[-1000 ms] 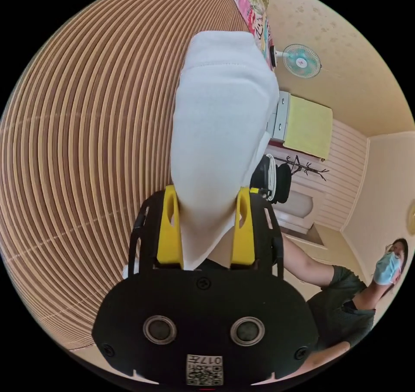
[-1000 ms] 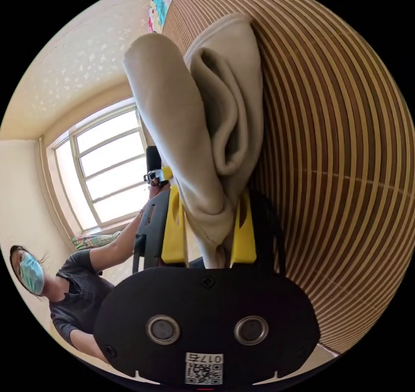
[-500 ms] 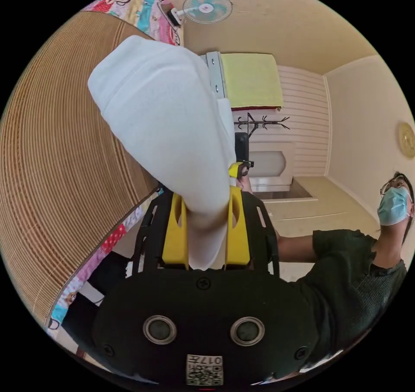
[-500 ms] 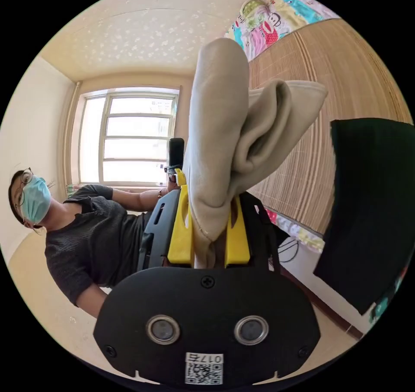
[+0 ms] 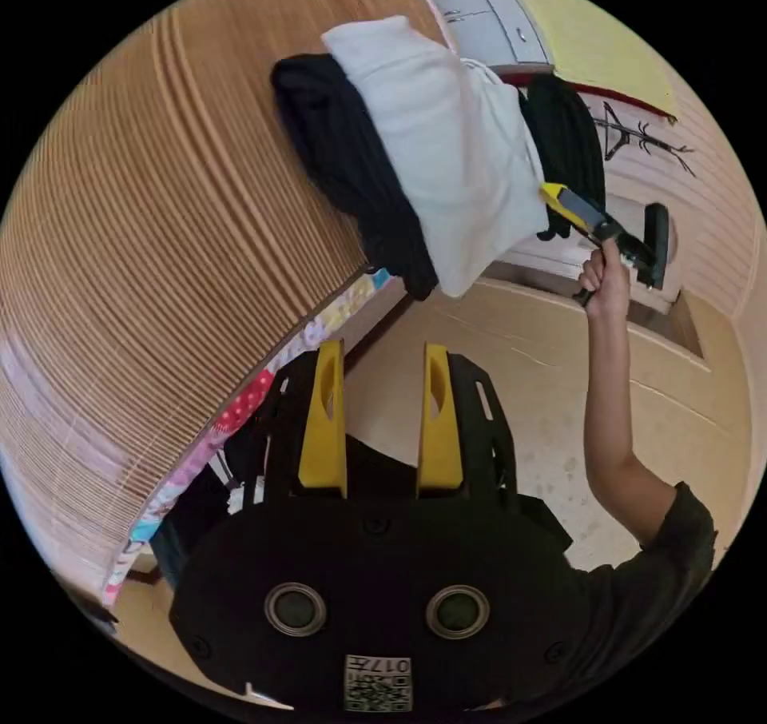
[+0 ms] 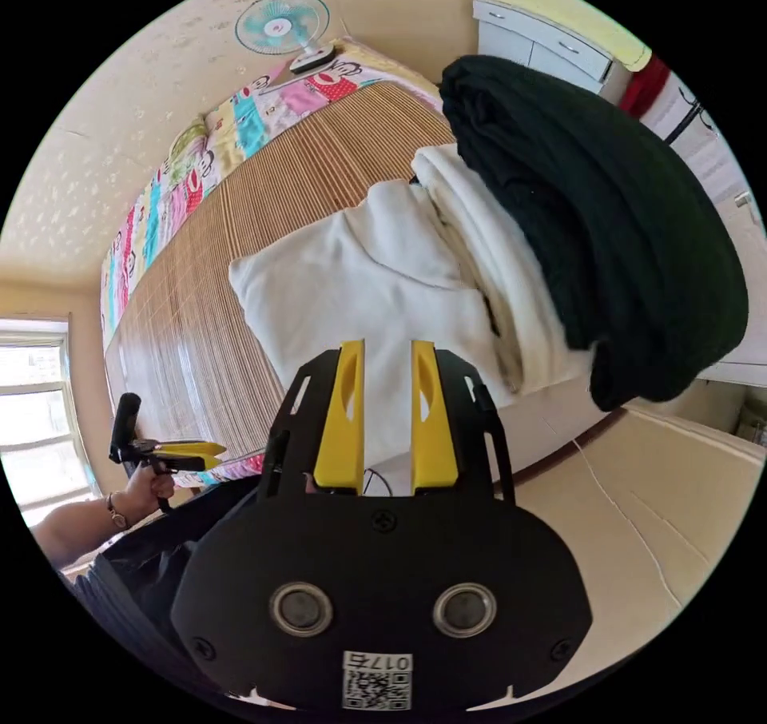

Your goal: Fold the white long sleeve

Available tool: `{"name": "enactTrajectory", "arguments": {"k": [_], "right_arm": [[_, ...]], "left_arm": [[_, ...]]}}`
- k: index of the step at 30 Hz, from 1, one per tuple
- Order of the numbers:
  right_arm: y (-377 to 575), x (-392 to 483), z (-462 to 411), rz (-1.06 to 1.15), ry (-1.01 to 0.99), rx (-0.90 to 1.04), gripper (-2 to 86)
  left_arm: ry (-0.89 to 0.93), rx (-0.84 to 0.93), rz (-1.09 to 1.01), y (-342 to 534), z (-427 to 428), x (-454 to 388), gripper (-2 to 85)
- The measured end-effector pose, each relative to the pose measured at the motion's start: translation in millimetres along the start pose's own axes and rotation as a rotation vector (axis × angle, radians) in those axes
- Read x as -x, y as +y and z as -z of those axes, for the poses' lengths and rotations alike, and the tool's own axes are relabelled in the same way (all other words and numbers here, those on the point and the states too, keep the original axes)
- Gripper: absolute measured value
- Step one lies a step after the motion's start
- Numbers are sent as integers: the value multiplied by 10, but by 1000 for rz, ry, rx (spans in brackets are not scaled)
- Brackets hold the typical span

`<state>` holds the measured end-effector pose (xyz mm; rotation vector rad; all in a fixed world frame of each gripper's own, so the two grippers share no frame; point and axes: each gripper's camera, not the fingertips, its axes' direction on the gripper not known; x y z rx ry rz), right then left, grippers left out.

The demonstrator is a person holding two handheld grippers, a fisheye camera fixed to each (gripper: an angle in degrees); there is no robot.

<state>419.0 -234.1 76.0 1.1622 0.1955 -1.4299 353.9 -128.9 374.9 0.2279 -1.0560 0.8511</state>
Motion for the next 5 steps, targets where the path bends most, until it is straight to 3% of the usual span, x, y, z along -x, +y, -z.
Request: {"name": "enactTrajectory", "arguments": {"k": [2, 5], "right_arm": [[310, 182, -527, -18, 71, 116, 26], [673, 289, -640, -84, 52, 48, 12]], "left_arm": [[-10, -57, 168, 299, 297, 535, 132], [-142, -175, 474, 1031, 954, 1367, 127]]}}
